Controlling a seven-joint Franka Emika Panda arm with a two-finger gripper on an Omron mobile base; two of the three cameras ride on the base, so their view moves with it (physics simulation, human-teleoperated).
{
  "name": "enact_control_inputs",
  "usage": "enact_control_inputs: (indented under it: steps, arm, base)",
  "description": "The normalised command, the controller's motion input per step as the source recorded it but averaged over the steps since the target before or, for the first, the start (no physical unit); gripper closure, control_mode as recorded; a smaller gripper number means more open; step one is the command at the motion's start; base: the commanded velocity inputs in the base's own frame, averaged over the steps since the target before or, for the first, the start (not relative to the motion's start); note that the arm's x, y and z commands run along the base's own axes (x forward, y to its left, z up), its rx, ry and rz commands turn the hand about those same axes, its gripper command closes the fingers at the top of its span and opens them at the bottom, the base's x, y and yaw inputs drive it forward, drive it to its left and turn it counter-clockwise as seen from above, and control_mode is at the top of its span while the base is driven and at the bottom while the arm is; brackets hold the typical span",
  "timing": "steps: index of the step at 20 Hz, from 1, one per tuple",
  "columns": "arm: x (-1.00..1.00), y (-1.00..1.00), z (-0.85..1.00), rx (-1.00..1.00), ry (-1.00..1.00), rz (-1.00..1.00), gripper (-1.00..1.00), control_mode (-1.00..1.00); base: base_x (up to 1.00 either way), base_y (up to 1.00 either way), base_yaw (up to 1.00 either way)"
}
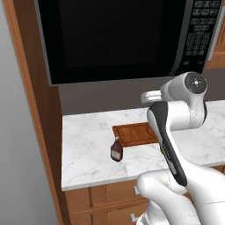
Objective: Retrieve the reheated potato from the microwave, then place the potato, cheese, and condiment on the cutting board.
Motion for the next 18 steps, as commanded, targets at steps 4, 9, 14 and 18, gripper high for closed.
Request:
enact_control_inputs:
  steps: [4,9,14,18]
  arm:
    - [-0.06,-0.2,0.52,0.04,0.0,-0.12,-1.0,-1.0]
    - [-0.07,-0.19,0.48,0.03,0.0,-0.01,-1.0,-1.0]
    - [-0.05,-0.18,0.47,0.03,0.0,0.0,-1.0,-1.0]
    - [-0.07,-0.2,0.42,0.08,0.0,0.0,-1.0,-1.0]
  base:
    - [0.0,0.0,0.0]
    - [0.0,0.0,0.0]
    - [0.0,0.0,0.0]
    - [0.0,0.0,0.0]
